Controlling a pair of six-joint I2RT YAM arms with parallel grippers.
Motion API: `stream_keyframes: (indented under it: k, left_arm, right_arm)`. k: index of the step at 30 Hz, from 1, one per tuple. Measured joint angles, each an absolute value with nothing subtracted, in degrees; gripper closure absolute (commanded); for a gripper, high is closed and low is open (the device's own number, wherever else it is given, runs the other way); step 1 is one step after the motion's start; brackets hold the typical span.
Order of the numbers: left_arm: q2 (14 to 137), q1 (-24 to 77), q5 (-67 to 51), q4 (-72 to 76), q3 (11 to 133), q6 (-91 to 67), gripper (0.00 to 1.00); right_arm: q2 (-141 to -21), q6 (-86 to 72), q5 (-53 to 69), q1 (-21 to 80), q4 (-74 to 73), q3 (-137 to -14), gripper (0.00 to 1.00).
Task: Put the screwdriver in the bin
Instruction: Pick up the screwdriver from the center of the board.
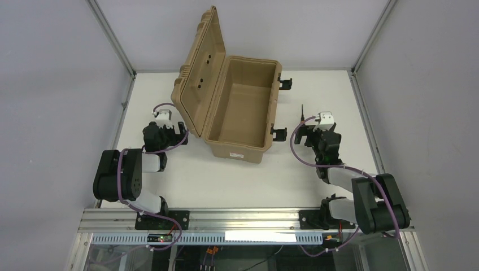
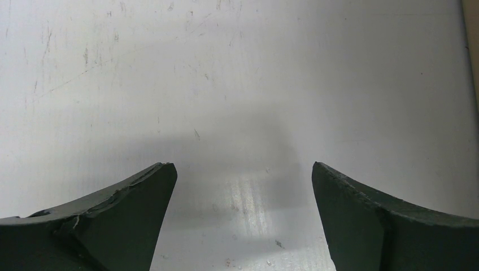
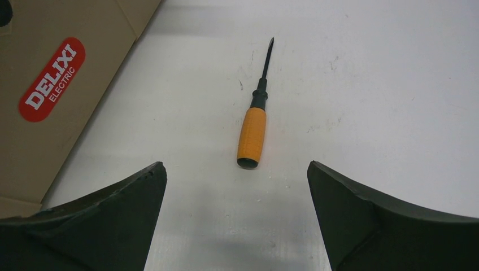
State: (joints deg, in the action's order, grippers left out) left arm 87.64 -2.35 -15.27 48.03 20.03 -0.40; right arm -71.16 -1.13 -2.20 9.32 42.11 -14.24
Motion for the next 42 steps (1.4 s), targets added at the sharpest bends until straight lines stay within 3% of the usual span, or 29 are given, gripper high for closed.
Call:
stream_keyframes:
  k: [7, 22, 32, 42]
  left_arm:
    - [87.6, -2.3, -15.3, 48.0, 20.0, -0.4, 0.01]
    - [87.6, -2.4, -15.3, 48.0, 20.0, -0.4, 0.01]
    - [87.6, -2.4, -15.3, 48.0, 20.0, -0.4, 0.01]
    - [87.6, -2.4, -15.3, 48.0, 20.0, -0.4, 0.01]
  right_arm:
    - [-66.8, -1.1, -3.1, 9.3, 35.5, -15.8, 0.01]
    - [-47.9, 1.9, -3.9, 9.3, 9.2, -33.3, 0.01]
    - [-48.0, 2.1, -3.8, 9.3, -11.7, -52.9, 0.01]
    - [-55.4, 2.2, -3.4, 9.3, -24.8, -72.5, 0.01]
